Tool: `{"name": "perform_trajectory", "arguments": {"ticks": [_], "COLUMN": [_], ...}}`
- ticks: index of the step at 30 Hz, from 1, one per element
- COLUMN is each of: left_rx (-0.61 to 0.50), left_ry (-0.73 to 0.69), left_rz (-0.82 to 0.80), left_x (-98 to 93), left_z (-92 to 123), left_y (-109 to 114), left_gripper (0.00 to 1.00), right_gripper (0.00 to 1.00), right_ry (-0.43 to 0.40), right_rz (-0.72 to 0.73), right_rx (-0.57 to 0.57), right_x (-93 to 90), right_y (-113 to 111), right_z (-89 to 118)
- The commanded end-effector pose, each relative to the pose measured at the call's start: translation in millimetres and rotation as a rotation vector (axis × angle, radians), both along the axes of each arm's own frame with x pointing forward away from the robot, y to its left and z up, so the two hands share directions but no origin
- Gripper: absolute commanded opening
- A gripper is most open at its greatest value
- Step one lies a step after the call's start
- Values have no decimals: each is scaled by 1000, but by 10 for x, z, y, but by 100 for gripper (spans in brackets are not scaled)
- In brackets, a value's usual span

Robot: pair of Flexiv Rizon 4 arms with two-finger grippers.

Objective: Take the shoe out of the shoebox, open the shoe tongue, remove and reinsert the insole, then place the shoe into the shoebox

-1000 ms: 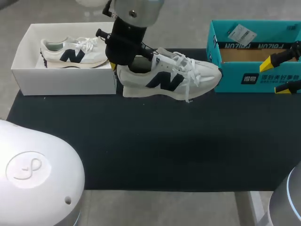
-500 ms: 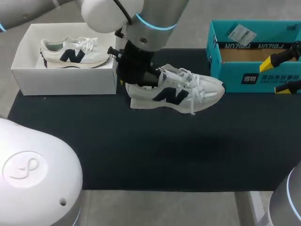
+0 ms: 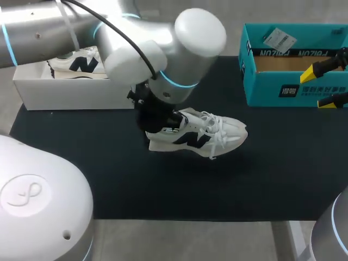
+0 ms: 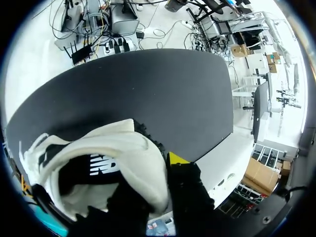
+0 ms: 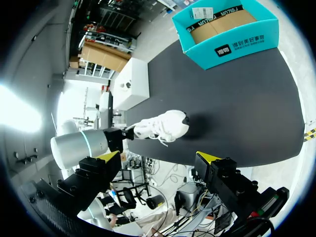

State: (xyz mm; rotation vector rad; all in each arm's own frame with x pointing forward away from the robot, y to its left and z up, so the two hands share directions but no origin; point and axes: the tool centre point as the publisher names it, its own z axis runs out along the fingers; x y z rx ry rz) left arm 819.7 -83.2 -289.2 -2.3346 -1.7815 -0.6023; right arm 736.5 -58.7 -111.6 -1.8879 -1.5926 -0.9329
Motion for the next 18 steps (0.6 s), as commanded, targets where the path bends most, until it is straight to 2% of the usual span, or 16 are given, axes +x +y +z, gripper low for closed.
{"name": "perform_trajectory", "arguments": {"ticks": [1, 10, 18], "left_rx": [33, 25, -10], "left_ry": [9, 24, 40], "left_rz": [24, 15, -15], "left_x": [99, 58, 19], "left_z": [-366, -723, -780], "left_y": [-74, -220, -445], "left_gripper": [0, 0, 0], "right_gripper": [100, 100, 100], "right_ry": [0, 0, 0], "right_rz": [-2, -2, -2], "right_rx": [-2, -2, -2], "right_x": [-4, -4, -4], "right_y": [3, 3, 3], "right_z": [-7, -7, -7]}}
